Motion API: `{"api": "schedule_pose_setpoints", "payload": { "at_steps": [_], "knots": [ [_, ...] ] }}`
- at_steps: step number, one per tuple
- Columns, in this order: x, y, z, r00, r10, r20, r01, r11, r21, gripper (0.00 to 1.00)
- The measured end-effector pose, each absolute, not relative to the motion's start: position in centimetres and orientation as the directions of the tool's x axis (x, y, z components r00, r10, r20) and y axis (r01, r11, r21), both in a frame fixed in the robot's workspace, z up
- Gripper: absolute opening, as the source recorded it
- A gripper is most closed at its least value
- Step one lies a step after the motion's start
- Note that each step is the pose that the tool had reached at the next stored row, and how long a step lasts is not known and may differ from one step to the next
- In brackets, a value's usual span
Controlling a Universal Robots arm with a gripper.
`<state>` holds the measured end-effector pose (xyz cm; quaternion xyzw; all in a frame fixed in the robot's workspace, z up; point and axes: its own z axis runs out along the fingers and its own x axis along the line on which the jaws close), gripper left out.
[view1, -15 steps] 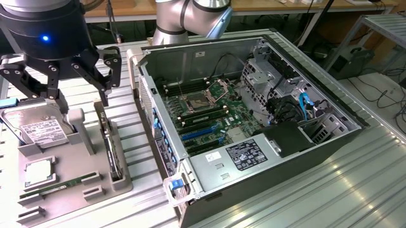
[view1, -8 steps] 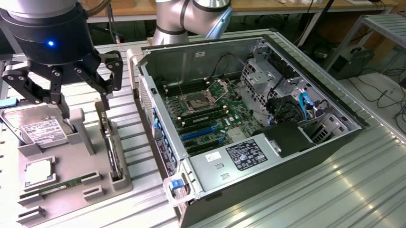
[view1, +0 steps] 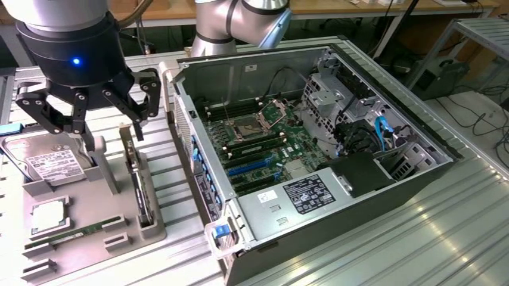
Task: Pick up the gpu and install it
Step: 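Pick up the gpu and move the gpu toward the slot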
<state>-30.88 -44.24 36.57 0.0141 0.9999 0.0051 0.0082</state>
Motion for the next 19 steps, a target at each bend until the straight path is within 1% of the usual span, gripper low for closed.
{"api": "schedule_pose_setpoints", "payload": {
  "at_steps": [13, 19],
  "knots": [
    [-30.7, -44.3, 34.9, -0.999, 0.028, -0.016, 0.028, 1.000, 0.010, 0.66],
    [-30.7, -44.2, 34.7, -0.999, 0.028, -0.016, 0.028, 1.000, 0.010, 0.66]
  ]
}}
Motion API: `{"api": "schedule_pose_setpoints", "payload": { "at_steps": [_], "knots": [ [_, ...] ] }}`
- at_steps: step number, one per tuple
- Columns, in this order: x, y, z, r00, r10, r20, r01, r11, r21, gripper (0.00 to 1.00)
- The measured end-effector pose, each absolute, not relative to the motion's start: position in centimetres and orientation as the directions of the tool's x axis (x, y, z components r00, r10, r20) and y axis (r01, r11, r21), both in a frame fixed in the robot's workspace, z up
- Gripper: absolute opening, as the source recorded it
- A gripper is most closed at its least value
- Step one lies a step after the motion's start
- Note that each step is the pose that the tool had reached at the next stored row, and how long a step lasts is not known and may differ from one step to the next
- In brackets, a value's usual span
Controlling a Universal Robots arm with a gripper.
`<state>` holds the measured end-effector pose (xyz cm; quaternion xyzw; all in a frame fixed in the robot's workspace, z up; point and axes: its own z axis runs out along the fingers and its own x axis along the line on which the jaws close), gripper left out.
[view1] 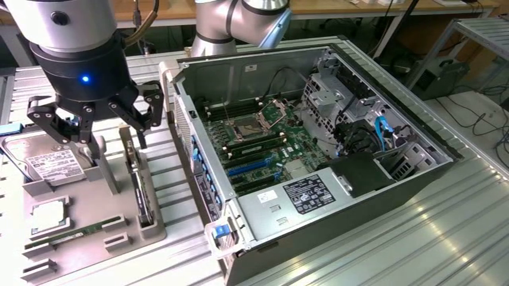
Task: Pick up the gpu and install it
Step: 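Pick up the gpu and move the gpu toward the slot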
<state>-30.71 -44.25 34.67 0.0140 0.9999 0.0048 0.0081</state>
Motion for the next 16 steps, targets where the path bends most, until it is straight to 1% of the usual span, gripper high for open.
{"api": "schedule_pose_setpoints", "payload": {
  "at_steps": [16],
  "knots": [
    [-30.69, -44.24, 33.73, -0.999, 0.028, -0.016, 0.028, 1.000, 0.010, 0.66]
  ]
}}
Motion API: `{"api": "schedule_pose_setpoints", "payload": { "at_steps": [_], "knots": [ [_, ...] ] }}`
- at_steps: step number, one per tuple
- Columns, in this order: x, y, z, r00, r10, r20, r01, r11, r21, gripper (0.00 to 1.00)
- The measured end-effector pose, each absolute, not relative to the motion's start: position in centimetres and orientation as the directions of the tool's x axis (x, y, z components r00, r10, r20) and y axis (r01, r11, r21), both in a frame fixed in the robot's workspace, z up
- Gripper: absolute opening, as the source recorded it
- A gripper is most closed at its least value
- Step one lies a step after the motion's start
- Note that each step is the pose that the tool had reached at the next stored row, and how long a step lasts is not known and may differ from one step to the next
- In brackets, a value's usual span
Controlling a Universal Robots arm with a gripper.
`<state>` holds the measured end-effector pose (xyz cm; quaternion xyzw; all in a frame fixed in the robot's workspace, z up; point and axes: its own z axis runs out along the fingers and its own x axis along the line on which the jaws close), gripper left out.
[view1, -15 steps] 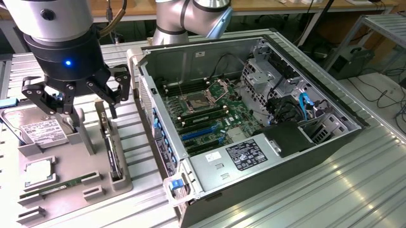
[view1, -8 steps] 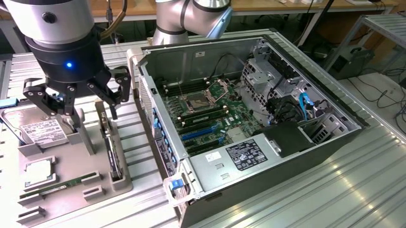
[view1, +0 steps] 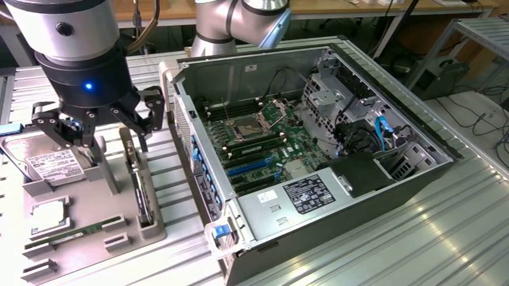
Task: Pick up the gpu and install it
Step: 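Pick up the gpu and move the gpu toward the slot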
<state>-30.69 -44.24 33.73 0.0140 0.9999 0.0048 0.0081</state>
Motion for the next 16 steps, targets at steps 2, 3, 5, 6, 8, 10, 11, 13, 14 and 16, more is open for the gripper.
{"api": "schedule_pose_setpoints", "payload": {
  "at_steps": [2, 3, 5, 6, 8, 10, 11, 13, 14, 16],
  "knots": [
    [-30.7, -44.2, 33.6, -0.999, 0.028, -0.016, 0.028, 1.000, 0.010, 0.66],
    [-30.7, -44.2, 33.5, -0.999, 0.028, -0.016, 0.028, 1.000, 0.010, 0.66],
    [-30.7, -44.2, 33.3, -0.999, 0.028, -0.016, 0.028, 1.000, 0.010, 0.66],
    [-30.7, -44.2, 33.2, -0.999, 0.028, -0.016, 0.028, 1.000, 0.010, 0.66],
    [-30.7, -44.2, 33.0, -0.999, 0.028, -0.016, 0.028, 1.000, 0.010, 0.66],
    [-30.7, -44.2, 32.8, -0.999, 0.028, -0.016, 0.028, 1.000, 0.010, 0.66],
    [-30.7, -44.2, 32.7, -0.999, 0.028, -0.016, 0.028, 1.000, 0.010, 0.66],
    [-30.7, -44.2, 32.6, -0.999, 0.028, -0.016, 0.028, 1.000, 0.010, 0.66],
    [-30.7, -44.2, 32.5, -0.999, 0.028, -0.016, 0.028, 1.000, 0.010, 0.66],
    [-30.7, -44.2, 32.3, -0.999, 0.028, -0.016, 0.028, 1.000, 0.010, 0.66]
  ]
}}
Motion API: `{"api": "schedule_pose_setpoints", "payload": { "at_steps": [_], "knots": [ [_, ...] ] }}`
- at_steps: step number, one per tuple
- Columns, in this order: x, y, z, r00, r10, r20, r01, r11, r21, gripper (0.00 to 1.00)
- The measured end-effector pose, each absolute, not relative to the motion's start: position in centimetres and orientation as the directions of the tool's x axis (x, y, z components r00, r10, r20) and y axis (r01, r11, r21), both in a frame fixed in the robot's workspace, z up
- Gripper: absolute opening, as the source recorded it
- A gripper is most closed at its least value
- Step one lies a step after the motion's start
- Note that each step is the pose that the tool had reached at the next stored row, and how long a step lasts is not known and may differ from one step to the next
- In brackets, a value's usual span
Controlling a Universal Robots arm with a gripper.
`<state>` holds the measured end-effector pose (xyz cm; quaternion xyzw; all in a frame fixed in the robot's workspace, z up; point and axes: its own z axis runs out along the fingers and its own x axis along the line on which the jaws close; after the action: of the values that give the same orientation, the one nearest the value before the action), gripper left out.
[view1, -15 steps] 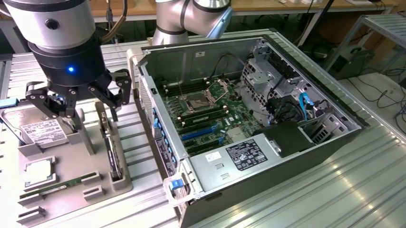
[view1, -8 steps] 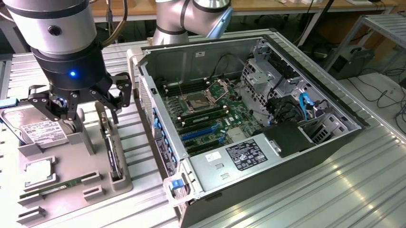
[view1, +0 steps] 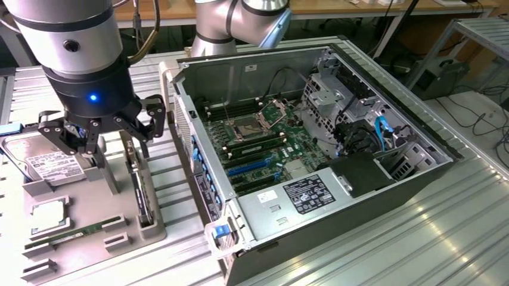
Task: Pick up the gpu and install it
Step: 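Pick up the gpu and move the gpu toward the slot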
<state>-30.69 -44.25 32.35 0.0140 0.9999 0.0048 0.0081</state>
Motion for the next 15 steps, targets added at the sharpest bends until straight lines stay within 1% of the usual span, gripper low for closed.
{"api": "schedule_pose_setpoints", "payload": {
  "at_steps": [15],
  "knots": [
    [-30.7, -44.4, 30.9, -0.999, 0.028, -0.016, 0.028, 1.000, 0.010, 0.66]
  ]
}}
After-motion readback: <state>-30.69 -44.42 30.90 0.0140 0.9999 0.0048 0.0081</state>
